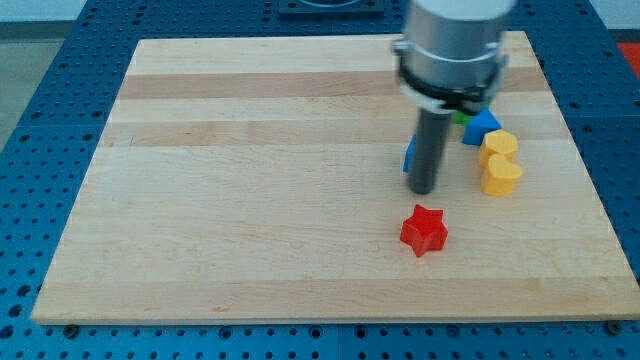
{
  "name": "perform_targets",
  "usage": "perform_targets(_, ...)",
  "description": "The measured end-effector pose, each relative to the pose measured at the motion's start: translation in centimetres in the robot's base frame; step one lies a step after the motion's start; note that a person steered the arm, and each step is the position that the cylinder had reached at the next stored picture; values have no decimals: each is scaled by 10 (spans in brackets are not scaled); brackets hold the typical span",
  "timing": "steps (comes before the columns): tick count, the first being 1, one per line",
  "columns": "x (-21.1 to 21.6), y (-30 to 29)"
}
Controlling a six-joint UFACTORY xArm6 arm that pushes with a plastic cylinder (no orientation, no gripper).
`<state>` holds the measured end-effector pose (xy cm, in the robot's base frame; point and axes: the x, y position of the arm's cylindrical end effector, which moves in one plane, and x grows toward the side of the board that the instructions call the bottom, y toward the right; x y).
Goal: Push the blue cube towards top left
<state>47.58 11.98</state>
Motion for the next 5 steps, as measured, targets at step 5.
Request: perform_targets(5,-67,-5)
